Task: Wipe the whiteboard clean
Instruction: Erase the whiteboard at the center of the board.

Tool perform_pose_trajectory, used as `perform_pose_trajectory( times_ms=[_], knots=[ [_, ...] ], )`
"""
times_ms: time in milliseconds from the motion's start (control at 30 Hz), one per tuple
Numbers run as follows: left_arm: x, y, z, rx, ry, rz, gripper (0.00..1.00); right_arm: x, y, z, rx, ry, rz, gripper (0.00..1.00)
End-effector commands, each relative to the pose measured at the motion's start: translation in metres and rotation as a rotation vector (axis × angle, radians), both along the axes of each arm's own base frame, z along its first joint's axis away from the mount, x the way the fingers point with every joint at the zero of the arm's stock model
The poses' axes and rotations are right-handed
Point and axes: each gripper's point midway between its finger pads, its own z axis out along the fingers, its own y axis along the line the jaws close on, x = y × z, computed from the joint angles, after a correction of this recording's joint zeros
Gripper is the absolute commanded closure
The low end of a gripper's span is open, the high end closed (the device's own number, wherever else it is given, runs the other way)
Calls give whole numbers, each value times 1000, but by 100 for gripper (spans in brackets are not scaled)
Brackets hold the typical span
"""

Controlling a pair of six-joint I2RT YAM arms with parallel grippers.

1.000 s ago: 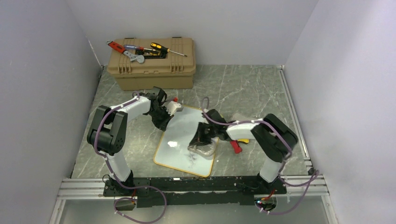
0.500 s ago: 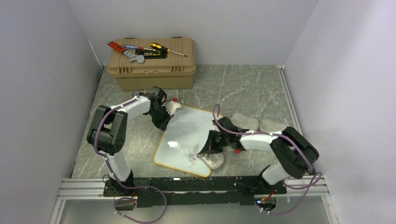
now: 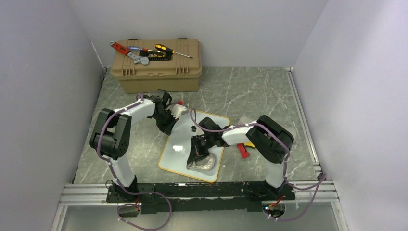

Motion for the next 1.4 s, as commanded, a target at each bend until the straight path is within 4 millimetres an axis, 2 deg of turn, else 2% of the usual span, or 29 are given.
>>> perform_pose_trajectory(
  times_ms=[0, 200, 267, 333, 400, 467, 700, 833, 933, 1100, 1167, 1267, 1367],
  knots=[
    [-42, 23, -41, 115, 171, -11, 100, -14, -37, -51, -217, -59, 9, 100],
    [-41, 24, -41, 116, 169, -8, 100, -67, -115, -52, -352, 4, -45, 100],
    [-40, 24, -41, 115, 169, -7, 100, -77, -130, -51, -377, 8, -61, 100],
    [-39, 23, -41, 116, 168, -6, 100, -80, -137, -49, -387, 3, -70, 100],
    [-38, 23, -41, 114, 170, -3, 100, -75, -132, -49, -383, -10, -66, 100],
    [-37, 22, -41, 113, 169, 1, 100, -68, -120, -51, -374, -13, -52, 100],
    [-41, 20, -42, 106, 187, 9, 100, -27, -41, -52, -294, -90, 32, 100],
    [-40, 21, -41, 106, 179, 7, 100, -7, -16, -53, -276, -121, 37, 100],
    [-41, 23, -42, 114, 179, 5, 100, -5, -25, -52, -289, -113, 11, 100],
    [-43, 26, -44, 115, 181, 8, 100, -23, -91, -46, -323, -80, -101, 100],
    [-41, 26, -44, 113, 178, 13, 100, -31, -106, -40, -332, -88, -109, 100],
    [-40, 26, -43, 107, 178, 19, 100, -37, -109, -41, -335, -71, -106, 100],
    [-39, 26, -42, 103, 175, 23, 100, -34, -91, -46, -313, -64, -80, 100]
  ],
)
